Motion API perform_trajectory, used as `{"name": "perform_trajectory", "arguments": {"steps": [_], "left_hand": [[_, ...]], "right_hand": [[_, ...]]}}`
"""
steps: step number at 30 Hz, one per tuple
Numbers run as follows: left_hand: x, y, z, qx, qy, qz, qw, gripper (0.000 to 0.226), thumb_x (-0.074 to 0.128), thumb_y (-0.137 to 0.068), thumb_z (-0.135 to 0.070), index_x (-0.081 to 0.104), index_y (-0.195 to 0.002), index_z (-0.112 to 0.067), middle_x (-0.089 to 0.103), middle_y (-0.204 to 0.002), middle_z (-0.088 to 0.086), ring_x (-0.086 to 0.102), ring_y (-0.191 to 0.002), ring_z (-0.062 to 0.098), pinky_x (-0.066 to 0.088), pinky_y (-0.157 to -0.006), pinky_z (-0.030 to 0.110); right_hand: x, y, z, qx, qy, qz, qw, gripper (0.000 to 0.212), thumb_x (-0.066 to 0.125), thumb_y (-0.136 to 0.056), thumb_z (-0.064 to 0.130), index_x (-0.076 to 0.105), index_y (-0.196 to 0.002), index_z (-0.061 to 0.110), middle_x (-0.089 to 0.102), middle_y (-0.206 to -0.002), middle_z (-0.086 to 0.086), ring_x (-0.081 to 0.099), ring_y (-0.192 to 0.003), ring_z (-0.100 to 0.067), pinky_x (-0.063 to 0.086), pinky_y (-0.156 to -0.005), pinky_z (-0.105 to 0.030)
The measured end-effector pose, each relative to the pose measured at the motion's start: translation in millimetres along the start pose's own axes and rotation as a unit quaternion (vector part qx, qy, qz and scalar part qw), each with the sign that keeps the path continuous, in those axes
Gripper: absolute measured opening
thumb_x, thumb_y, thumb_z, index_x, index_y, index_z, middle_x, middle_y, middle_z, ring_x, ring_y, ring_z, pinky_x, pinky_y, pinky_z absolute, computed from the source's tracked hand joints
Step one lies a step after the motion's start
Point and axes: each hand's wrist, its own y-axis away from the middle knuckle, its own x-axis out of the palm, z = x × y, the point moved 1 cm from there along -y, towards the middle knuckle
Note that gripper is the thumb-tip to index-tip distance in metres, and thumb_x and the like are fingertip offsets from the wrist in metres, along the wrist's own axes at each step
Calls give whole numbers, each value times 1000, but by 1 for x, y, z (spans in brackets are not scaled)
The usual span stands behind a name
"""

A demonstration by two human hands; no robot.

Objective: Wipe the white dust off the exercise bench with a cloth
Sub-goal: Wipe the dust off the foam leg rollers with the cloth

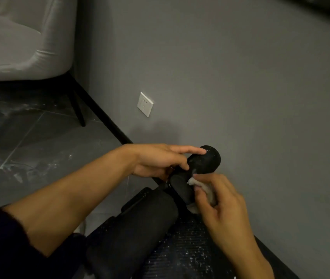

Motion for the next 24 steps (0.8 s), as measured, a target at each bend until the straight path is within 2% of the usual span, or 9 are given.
{"name": "perform_trajectory", "arguments": {"steps": [3,5,7,9,11,14,17,20,24], "left_hand": [[-5,-4,2,2,30,43,999,63,52,-100,1,53,-144,-43,63,-134,15,61,-123,38,49,-106,48],[-8,-5,4,9,38,43,998,66,59,-97,4,55,-143,-42,67,-127,14,64,-115,35,49,-106,50],[-7,-5,4,15,33,29,999,66,64,-94,5,58,-141,-41,72,-115,8,68,-108,30,50,-106,51],[-2,-5,2,19,4,4,1000,64,70,-91,3,61,-138,-40,75,-103,5,72,-102,27,53,-105,52],[2,-4,1,23,-21,-25,999,63,74,-89,0,62,-135,-41,74,-105,7,75,-100,28,56,-100,51],[3,0,3,22,-31,-34,999,61,71,-93,-7,57,-138,-45,73,-110,7,76,-98,24,61,-91,39],[2,6,4,12,-50,-16,999,60,64,-98,-12,50,-144,-50,73,-106,1,74,-96,18,59,-85,30],[3,9,4,7,-70,-19,997,59,62,-100,-16,48,-144,-53,74,-102,-1,73,-100,18,59,-90,30],[4,7,4,2,-69,-27,997,60,62,-99,-14,49,-143,-52,75,-115,7,74,-105,23,58,-97,38]], "right_hand": [[-2,-6,-4,24,-13,-44,999,46,71,-85,1,62,-96,44,57,-102,10,57,-94,1,44,-73,-7],[-2,-12,-7,47,-21,-63,997,48,72,-83,-2,63,-94,44,54,-102,10,55,-94,4,44,-75,-6],[-1,-14,-8,59,-37,-52,996,41,71,-86,6,64,-98,44,53,-105,11,56,-97,5,45,-76,-5],[1,-10,-11,75,-65,-47,994,23,69,-90,28,66,-107,42,56,-109,14,59,-98,4,51,-77,-12],[4,-5,-15,119,-116,-54,985,30,65,-90,38,62,-119,44,61,-111,17,66,-93,0,57,-68,-21],[8,1,-20,165,-156,-79,971,18,66,-90,36,60,-104,46,69,-91,6,70,-74,-8,56,-58,-25],[12,9,-14,109,-158,-54,980,10,63,-89,37,67,-96,32,72,-83,5,68,-68,-11,55,-56,-30],[11,7,-14,54,-140,-40,988,8,63,-91,34,67,-96,37,71,-88,8,67,-75,-14,55,-61,-31],[5,-17,-27,39,-57,-99,993,16,62,-97,22,64,-98,38,66,-86,13,62,-74,-13,46,-60,-20]]}}
